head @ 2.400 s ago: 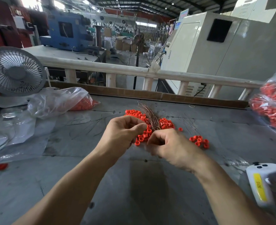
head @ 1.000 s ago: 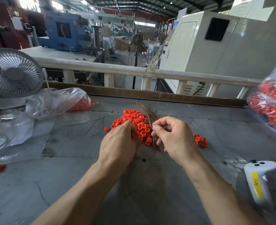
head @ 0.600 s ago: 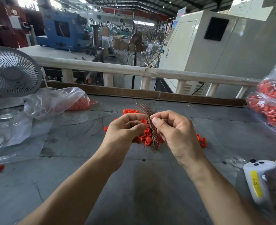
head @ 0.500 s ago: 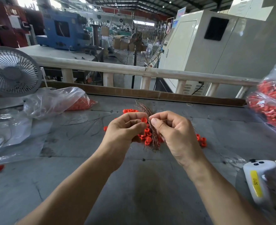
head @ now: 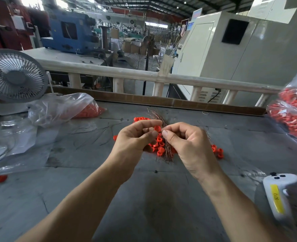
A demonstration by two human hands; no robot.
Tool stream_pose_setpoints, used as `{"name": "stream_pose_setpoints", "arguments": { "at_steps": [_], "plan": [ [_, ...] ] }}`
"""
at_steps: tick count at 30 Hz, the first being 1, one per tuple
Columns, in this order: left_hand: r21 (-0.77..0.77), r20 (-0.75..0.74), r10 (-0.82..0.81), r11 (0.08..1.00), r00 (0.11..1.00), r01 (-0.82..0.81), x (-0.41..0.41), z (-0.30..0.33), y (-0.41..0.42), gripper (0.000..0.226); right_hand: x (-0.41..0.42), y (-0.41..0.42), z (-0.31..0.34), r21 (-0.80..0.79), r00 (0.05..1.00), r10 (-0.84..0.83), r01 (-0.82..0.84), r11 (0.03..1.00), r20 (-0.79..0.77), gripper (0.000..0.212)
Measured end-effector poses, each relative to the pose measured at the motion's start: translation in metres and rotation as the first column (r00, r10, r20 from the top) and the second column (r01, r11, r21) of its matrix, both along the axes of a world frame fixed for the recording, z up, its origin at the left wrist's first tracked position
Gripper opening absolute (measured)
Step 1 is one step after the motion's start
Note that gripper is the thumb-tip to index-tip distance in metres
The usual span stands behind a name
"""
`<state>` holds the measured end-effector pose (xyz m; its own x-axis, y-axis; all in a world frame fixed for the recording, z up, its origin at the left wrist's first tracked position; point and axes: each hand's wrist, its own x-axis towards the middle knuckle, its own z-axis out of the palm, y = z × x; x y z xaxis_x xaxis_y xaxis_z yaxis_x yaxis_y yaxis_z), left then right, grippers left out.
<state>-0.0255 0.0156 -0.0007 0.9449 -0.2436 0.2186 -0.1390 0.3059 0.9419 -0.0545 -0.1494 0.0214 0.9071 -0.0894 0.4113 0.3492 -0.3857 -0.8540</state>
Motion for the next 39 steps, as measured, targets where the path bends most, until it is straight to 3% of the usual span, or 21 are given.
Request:
{"name": "stream_pose_setpoints", "arguments": {
  "at_steps": [20, 39],
  "plan": [
    [0.011, 0.046, 0.057, 0.998, 0.997, -0.058, -0.0016, 0.0008, -0.003, 0.023, -0.0018, 0.0026, 0.0013, 0.001, 0.998, -0.057, 0.057, 0.998, -0.001, 0.01],
    [0.044, -0.04, 0.057, 0.998, 0.998, -0.055, -0.003, 0.008, 0.0026, 0.026, 0.0029, -0.0016, -0.0035, 0.005, 1.0, -0.011, 0.011, 1.0, -0.01, 0.012]
  ]
}}
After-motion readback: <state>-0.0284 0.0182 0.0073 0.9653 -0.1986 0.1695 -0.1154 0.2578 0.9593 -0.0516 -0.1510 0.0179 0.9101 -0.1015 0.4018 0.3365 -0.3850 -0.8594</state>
